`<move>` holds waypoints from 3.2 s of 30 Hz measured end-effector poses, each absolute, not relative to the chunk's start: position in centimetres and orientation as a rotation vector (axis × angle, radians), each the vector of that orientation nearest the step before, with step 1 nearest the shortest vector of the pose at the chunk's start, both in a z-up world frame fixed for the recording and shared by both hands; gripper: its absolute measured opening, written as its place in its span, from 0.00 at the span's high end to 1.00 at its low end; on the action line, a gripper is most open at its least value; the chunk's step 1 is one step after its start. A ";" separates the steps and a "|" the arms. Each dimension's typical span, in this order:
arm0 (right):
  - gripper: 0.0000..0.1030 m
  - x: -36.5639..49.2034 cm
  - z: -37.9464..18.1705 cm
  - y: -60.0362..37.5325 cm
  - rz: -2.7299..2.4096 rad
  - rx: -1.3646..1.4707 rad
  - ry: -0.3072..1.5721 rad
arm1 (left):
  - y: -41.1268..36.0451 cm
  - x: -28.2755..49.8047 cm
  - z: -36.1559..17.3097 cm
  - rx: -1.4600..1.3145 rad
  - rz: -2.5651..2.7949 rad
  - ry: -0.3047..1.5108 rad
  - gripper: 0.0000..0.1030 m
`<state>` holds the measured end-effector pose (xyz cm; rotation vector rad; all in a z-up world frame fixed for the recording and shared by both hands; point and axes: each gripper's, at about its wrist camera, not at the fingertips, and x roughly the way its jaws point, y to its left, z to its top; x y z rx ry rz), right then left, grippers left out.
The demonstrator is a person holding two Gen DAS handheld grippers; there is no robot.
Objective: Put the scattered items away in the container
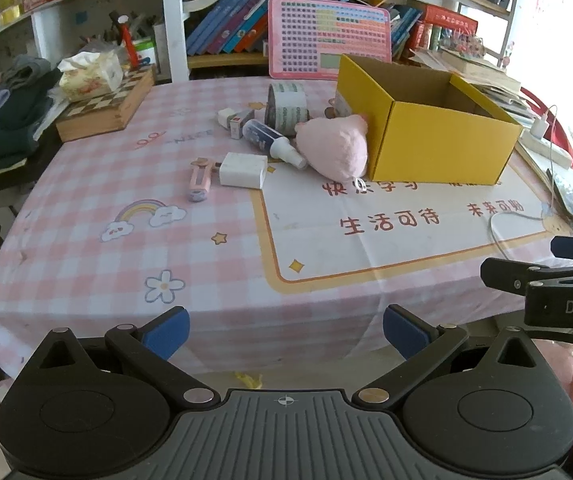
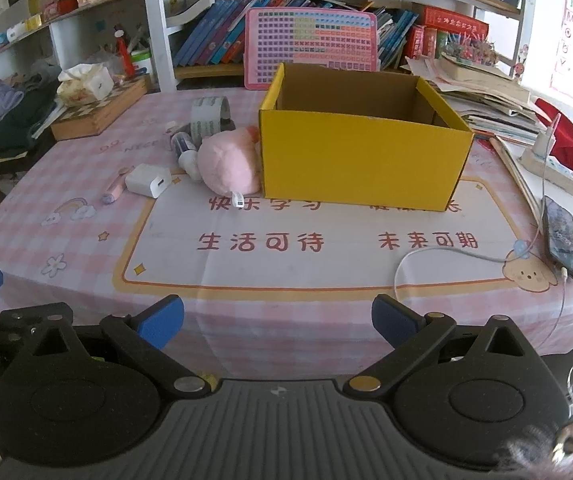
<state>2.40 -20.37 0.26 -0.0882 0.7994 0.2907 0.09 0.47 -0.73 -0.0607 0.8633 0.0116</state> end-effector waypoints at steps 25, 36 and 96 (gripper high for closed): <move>0.02 2.8 1.2 -15.9 0.374 -0.154 0.769 | 4.1 -0.7 -0.2 -0.107 0.097 0.836 0.00; 0.21 3.6 1.3 -14.2 0.428 -0.171 0.750 | 5.5 -1.0 0.0 -0.125 0.137 0.804 0.00; 0.52 22.1 -4.3 -3.1 0.800 -0.305 0.889 | 12.7 16.6 -4.1 -0.143 0.191 0.880 0.37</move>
